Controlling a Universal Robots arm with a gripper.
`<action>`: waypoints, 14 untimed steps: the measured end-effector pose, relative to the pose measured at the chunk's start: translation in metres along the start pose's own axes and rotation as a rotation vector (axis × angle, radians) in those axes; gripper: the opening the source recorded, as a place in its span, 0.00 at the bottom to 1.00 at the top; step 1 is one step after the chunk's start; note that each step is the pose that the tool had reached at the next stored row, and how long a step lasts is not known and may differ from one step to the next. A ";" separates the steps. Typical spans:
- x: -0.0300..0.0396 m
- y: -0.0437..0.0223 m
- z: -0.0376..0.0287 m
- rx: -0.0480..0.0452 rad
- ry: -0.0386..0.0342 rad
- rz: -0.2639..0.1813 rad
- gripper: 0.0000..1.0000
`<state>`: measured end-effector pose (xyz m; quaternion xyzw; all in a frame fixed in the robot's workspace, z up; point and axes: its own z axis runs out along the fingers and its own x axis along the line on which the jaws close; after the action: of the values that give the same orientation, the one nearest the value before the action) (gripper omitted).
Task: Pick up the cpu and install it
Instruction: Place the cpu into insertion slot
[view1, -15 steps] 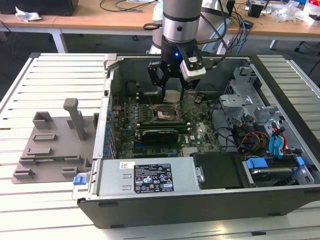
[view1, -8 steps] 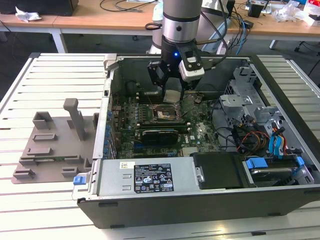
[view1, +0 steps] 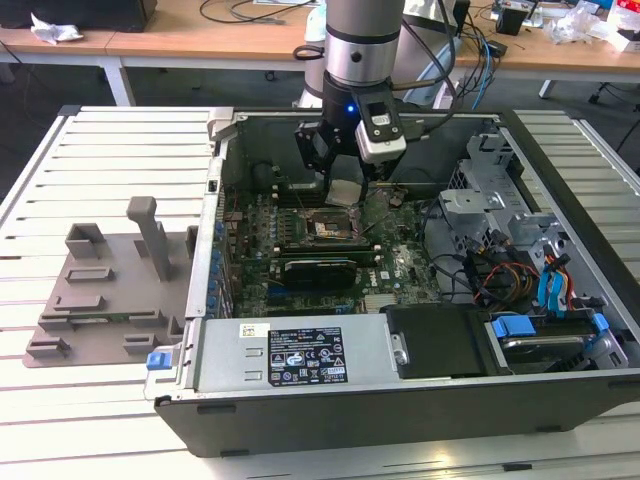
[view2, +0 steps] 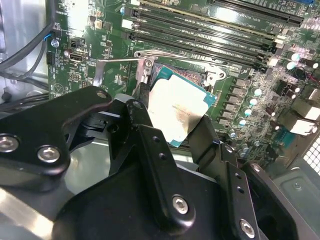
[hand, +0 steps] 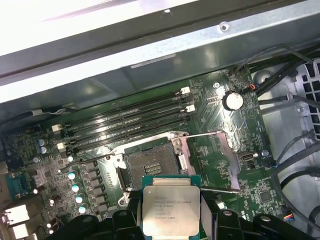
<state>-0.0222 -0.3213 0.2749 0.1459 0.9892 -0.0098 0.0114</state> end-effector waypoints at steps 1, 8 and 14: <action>0.0000 0.0000 0.0000 0.0002 0.0000 0.004 0.55; 0.0000 0.0000 0.0002 0.0021 0.0003 0.039 0.55; 0.0000 0.0000 0.0003 0.0043 0.0003 0.070 0.55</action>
<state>-0.0222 -0.3213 0.2747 0.1802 0.9835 -0.0115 0.0113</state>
